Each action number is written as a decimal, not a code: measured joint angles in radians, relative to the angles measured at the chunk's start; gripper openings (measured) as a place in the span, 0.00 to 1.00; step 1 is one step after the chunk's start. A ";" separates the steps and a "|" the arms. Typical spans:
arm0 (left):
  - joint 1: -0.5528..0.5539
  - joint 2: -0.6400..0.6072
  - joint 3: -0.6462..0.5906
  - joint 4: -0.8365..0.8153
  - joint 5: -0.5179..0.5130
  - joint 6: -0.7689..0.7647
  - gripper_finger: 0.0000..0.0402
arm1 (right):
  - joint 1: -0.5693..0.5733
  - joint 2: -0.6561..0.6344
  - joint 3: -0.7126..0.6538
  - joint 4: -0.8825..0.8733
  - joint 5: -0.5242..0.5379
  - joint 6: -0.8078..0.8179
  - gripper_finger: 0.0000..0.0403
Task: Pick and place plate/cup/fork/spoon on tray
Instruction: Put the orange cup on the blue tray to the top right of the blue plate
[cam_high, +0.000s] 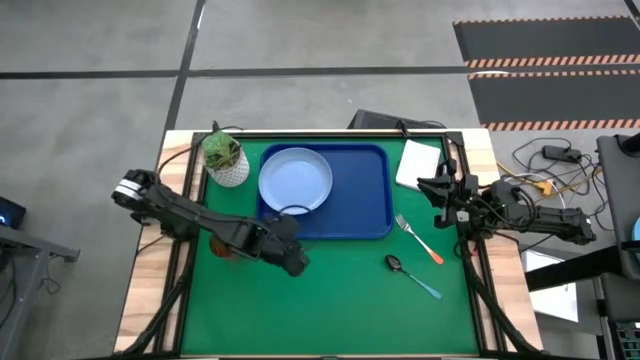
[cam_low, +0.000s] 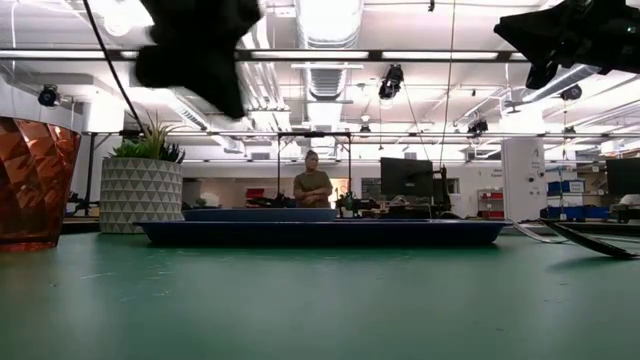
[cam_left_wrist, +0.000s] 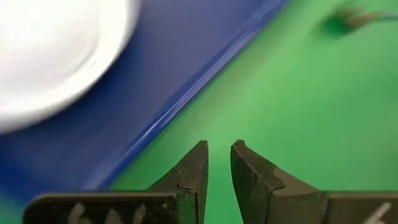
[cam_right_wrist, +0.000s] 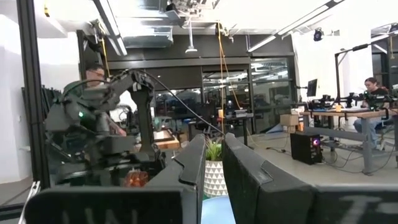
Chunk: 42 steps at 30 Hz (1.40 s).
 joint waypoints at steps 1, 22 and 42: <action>0.000 0.000 0.026 -0.102 0.025 -0.066 0.12 | 0.000 0.001 0.000 -0.001 0.000 0.000 0.11; -0.006 0.000 0.121 -0.588 0.257 -0.281 0.12 | 0.000 0.001 0.000 -0.029 0.000 -0.001 0.11; -0.031 -0.062 0.086 -0.689 0.477 -0.348 0.12 | 0.000 0.001 0.000 -0.058 0.001 -0.010 0.11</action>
